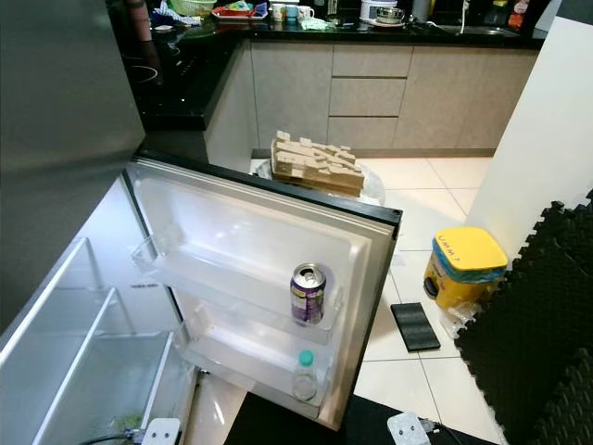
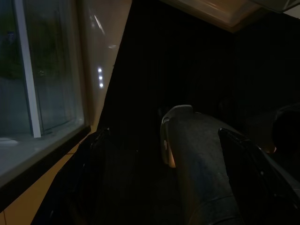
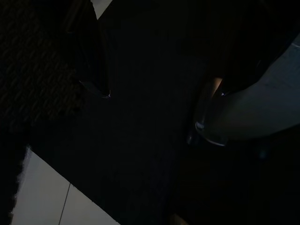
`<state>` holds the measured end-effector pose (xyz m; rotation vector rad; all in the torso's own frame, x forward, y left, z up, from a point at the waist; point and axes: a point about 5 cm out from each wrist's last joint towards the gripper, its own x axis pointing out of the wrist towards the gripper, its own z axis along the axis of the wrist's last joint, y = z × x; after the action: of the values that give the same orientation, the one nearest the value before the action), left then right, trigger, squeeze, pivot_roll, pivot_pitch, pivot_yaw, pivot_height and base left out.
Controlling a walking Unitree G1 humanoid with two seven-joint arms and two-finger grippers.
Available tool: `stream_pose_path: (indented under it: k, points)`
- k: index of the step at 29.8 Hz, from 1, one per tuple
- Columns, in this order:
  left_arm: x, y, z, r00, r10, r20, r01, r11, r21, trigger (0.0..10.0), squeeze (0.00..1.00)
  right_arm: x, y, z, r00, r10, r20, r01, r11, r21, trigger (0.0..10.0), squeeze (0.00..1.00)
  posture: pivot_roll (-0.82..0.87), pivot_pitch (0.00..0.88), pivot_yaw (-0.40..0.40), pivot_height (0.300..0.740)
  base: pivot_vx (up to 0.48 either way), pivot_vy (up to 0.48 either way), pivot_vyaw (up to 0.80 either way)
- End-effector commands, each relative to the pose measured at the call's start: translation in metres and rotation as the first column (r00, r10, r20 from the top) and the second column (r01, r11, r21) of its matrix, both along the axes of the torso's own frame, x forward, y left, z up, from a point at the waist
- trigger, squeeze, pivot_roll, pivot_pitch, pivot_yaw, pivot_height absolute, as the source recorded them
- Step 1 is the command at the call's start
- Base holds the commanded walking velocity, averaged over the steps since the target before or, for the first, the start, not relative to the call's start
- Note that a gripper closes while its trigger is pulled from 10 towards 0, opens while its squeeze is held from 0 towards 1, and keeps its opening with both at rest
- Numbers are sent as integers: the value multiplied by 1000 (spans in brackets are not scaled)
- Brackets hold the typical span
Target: Restocking fridge
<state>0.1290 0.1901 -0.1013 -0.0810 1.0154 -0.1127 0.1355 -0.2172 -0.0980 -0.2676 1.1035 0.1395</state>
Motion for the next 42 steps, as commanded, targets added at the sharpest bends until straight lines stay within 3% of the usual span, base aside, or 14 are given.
stream_pose_path:
  k: [1, 18, 42]
  points:
    - [-2, 4, 0, 1000, -18, -17, 18, 1000, 13, 10000, 0, -4, 0, -2, 1000, 1, -19, -1, 1000, -6, 10000, 0, 91, 0, -19, 740, 0, 0, 0]
    - [-9, 1, -3, 998, -30, -57, 30, 1000, -1, 10000, 0, -8, -3, -2, 999, 1, -32, -1, 1000, -13, 10000, 0, 84, 0, -21, 740, 0, 0, 0]
    - [-13, -1, -5, 997, -28, -73, 26, 999, -23, 10000, 0, -11, -7, -2, 999, 11, -37, -11, 1000, -3, 10000, 0, 78, 0, -22, 740, 0, -423, 51]
